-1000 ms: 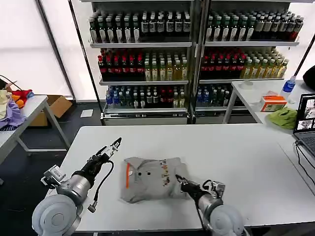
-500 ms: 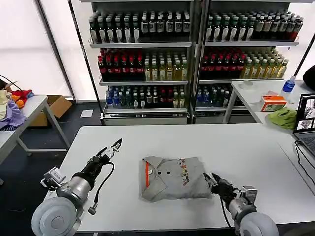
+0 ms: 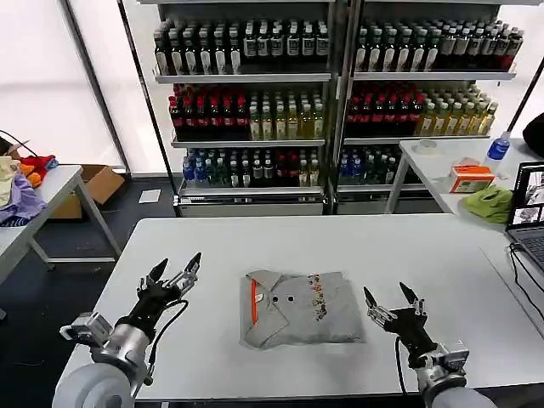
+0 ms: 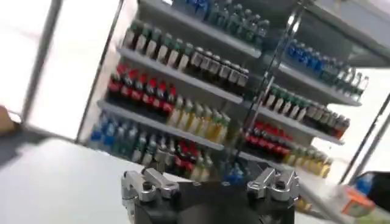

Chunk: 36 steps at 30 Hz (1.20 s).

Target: Fold and organize the clothes.

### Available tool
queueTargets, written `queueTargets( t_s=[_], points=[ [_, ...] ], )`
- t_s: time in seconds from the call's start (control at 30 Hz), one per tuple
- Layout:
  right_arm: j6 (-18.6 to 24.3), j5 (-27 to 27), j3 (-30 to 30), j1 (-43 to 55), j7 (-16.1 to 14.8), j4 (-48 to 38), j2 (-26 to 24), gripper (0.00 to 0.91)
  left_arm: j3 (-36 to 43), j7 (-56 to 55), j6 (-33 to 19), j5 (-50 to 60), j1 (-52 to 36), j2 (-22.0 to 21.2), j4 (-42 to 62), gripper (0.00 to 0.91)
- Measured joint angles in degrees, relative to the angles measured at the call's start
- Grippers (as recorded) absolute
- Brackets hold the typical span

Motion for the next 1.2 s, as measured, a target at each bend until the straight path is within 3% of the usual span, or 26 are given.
queueTargets(
  t_s=[0.2, 0.4, 0.77, 1.2],
  points=[
    [7.0, -0.1, 4.8, -3.2, -5.7, -1.7, 0.7, 0.907, -1.9, 8.3, -6.8, 11.5, 5.0, -1.7, -0.4, 0.907],
    [11.2, 0.3, 8.2, -6.4, -8.7, -2.2, 1.8, 0.907, -2.8, 13.3, -11.8, 19.7, 8.8, -3.4, -0.8, 0.907],
    [16.4, 0.2, 12.2, -10.0, -11.0, -1.8, 3.0, 0.907, -5.5, 19.7, -16.1, 27.5, 11.3, -5.0, -1.1, 0.907],
    [18.2, 1.3, 14.7, -10.9, -12.2, -1.6, 3.9, 0.907, -7.6, 24.7, -17.4, 30.6, 12.0, -6.4, -0.9, 0.907]
  ],
)
